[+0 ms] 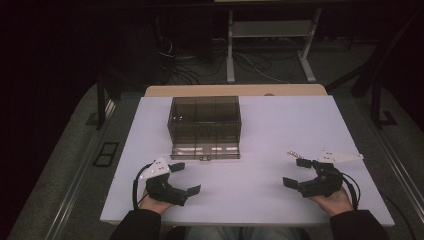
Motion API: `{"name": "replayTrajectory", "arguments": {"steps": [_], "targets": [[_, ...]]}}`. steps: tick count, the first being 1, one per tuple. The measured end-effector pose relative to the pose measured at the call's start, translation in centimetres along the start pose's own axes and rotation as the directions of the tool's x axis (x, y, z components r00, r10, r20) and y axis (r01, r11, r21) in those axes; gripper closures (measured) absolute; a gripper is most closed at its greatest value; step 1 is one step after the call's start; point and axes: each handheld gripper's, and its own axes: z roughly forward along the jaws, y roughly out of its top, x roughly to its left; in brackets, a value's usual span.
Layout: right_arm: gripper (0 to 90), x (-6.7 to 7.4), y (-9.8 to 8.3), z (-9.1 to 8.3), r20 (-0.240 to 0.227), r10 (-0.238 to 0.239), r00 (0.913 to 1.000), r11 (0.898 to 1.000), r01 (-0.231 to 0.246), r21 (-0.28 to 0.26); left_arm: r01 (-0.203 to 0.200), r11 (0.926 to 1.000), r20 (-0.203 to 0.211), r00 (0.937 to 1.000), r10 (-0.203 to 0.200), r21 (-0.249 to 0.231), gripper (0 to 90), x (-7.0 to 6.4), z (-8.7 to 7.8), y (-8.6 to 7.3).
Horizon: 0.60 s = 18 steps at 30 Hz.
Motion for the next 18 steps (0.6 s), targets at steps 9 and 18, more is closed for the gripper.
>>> {"name": "replayTrajectory", "arguments": {"steps": [9, 18], "targets": [[0.2, 0.01, 0.01, -0.01, 0.005, 0.012, 0.9999, 1.0, -0.012, -0.003, -0.004, 1.0, -0.002, 1.0, 0.004, 0.005, 0.0, 0.0, -0.06, -0.01], [0.2, 0.12, -0.05, 0.01, 0.002, 0.013, 0.9999, 1.0, -0.013, 0.002, -0.001, 1.0, 0.002, 1.0, 0.001, 0.005, 0.0, -0.07, 0.08, 0.05]]}}
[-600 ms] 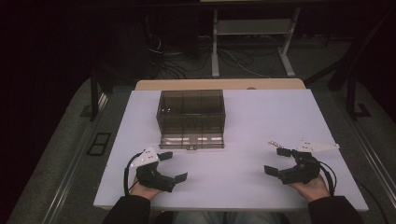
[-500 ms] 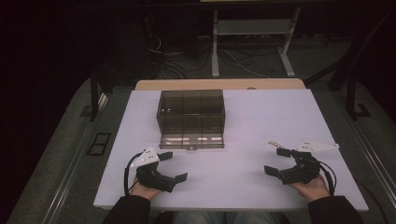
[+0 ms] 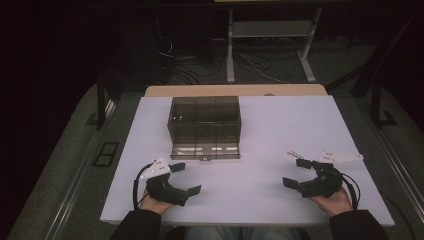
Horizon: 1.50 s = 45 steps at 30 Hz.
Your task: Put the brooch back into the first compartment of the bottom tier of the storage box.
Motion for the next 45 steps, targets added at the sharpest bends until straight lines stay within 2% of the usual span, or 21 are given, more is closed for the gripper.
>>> {"name": "replayTrajectory", "arguments": {"steps": [11, 25, 35, 45], "targets": [[0.2, -0.2, 0.1, -0.1, 0.008, 0.0, 1.0, 1.0, -0.001, 0.03, -0.005, 0.9999, 0.005, 1.0, 0.005, 0.013, 0.0, -0.2, 0.2, 0.0], [0.2, -0.8, 1.3, -0.9, 0.021, -0.017, 0.9996, 0.996, 0.015, 0.087, -0.003, 0.9998, 0.002, 1.0, 0.003, 0.019, 0.0, -0.2, 0.3, 0.0], [0.3, -1.5, 3.0, -1.5, 0.028, -0.055, 0.9981, 0.99, 0.051, 0.131, 0.001, 0.9997, 0.001, 1.0, -0.001, 0.023, 0.0, -0.2, 0.3, -0.1], [0.2, -2.3, 4.3, -1.3, 0.029, -0.067, 0.9973, 0.983, 0.061, 0.175, 0.002, 0.9997, 0.001, 1.0, -0.002, 0.024, 0.0, -0.2, 0.3, -0.1]]}}
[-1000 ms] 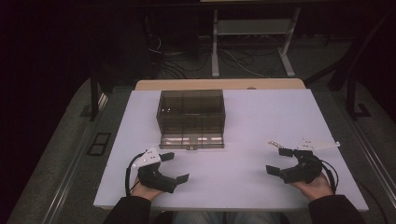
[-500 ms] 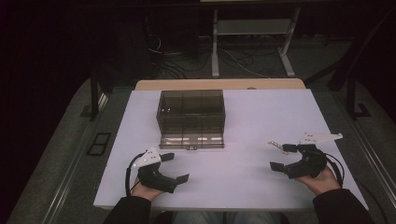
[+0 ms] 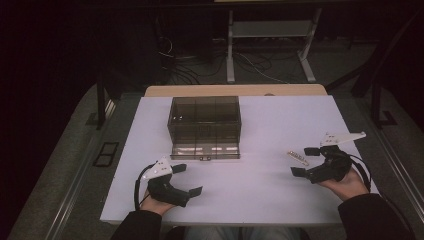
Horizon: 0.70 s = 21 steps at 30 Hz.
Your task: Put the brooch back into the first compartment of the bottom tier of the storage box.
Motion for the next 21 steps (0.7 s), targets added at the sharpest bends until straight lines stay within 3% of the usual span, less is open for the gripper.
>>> {"name": "replayTrajectory", "arguments": {"steps": [21], "targets": [[0.2, -1.7, 2.6, 0.1, 0.025, -0.036, 0.999, 0.997, 0.034, 0.069, -0.002, 1.0, -0.001, 1.0, 0.002, 0.002, 0.0, 0.0, 0.0, 0.0]]}}
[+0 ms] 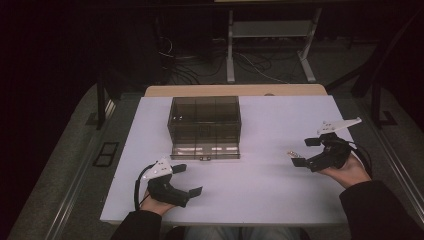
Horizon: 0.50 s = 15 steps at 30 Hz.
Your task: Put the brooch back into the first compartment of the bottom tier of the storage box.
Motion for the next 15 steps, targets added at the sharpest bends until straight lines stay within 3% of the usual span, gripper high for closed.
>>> {"name": "replayTrajectory", "arguments": {"steps": [15], "targets": [[0.2, -2.1, 0.1, 1.4, 0.004, 0.027, 0.9996, 0.998, -0.027, 0.051, -0.005, 1.0, -0.001, 1.0, 0.005, 0.002, 0.0, 0.0, 0.0, 0.0]]}}
